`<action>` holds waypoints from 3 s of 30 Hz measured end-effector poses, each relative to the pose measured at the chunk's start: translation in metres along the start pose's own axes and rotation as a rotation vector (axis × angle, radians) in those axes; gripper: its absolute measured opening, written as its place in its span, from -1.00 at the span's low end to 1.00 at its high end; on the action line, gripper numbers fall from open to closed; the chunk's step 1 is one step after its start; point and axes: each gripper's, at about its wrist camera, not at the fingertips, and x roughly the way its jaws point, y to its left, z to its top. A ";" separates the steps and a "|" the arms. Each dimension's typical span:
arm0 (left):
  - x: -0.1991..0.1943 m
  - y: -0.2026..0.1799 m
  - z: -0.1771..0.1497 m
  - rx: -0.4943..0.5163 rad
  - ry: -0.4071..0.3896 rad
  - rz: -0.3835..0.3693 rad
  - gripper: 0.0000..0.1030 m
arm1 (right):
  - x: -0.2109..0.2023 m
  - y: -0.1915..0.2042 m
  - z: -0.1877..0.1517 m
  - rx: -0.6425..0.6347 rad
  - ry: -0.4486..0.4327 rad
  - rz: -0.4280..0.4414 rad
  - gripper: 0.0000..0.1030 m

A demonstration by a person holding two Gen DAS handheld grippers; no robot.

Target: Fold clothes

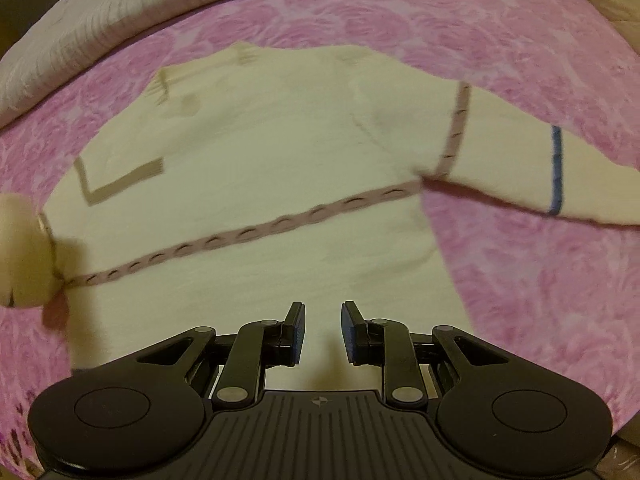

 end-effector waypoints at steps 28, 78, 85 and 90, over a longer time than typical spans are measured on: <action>-0.001 0.080 -0.075 -0.234 0.092 0.390 -0.45 | 0.146 0.006 0.001 0.451 0.053 0.638 -0.58; 0.067 -0.111 -0.075 0.166 0.487 0.629 -0.38 | -0.033 -0.136 -0.031 -0.011 0.007 0.159 -0.32; 0.054 -0.134 -0.075 0.214 0.478 0.635 -0.37 | -0.044 -0.146 -0.032 -0.001 0.003 0.129 -0.30; 0.054 -0.141 -0.078 0.226 0.489 0.629 -0.37 | -0.045 -0.154 -0.028 0.017 0.002 0.115 -0.29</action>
